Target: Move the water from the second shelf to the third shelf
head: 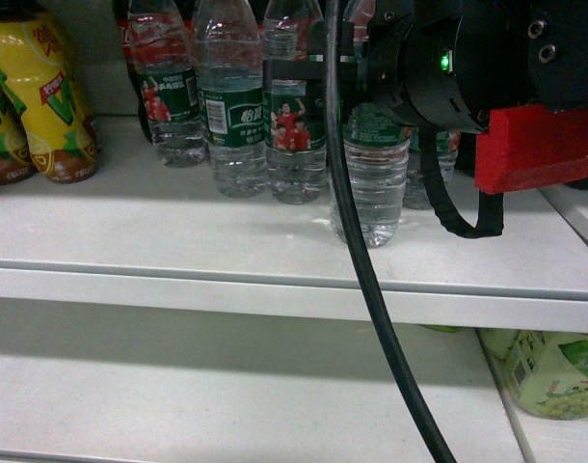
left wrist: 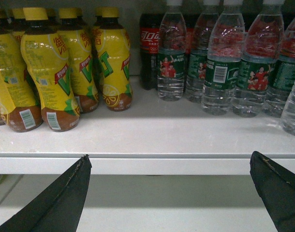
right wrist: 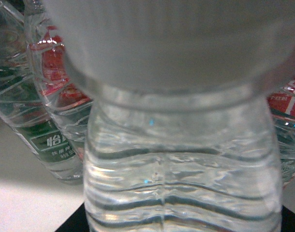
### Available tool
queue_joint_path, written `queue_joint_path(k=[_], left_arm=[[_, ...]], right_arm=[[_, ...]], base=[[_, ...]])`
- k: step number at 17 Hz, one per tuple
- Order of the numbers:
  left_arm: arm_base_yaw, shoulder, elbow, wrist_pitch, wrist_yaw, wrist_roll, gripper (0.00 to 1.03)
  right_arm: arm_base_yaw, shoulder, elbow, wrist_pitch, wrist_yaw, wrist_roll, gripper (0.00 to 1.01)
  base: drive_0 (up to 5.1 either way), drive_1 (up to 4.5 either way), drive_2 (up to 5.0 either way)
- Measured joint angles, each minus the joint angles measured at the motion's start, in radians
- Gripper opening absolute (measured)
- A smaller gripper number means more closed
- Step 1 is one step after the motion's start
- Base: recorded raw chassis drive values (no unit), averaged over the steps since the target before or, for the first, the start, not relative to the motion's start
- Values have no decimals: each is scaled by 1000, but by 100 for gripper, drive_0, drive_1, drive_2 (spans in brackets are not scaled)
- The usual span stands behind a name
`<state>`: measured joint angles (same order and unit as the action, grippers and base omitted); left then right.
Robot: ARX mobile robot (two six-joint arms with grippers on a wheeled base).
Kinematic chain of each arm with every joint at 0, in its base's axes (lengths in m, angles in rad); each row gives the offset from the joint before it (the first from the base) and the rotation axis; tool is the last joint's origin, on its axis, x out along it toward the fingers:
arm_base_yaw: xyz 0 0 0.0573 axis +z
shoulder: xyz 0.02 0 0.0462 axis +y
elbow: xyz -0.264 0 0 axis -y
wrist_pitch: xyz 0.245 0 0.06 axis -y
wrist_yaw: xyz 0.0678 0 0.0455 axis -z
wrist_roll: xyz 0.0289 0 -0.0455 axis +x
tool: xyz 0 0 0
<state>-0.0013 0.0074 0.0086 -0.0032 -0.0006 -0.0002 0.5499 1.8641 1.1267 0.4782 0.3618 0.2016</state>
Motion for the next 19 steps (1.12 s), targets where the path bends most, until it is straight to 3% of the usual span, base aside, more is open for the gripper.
queue_joint_path(k=[3, 6, 7, 9, 19], left_arm=[[0, 0, 0, 0, 0, 0, 98], [0, 0, 0, 0, 0, 0, 98], [0, 0, 0, 0, 0, 0, 98], [0, 0, 0, 0, 0, 0, 98], [0, 0, 0, 0, 0, 0, 98]], right_arm=[[0, -1, 1, 3, -11, 5, 43], [-6, -163, -175, 0, -124, 31, 43], [-29, -253, -273, 2, -163, 37, 43], [-121, -446, -483, -1, -209, 31, 43], [-265, -847, -674, -164, -269, -22, 43]], base=[[0, 0, 0], [0, 0, 0], [0, 0, 0], [0, 0, 0], [0, 0, 0]])
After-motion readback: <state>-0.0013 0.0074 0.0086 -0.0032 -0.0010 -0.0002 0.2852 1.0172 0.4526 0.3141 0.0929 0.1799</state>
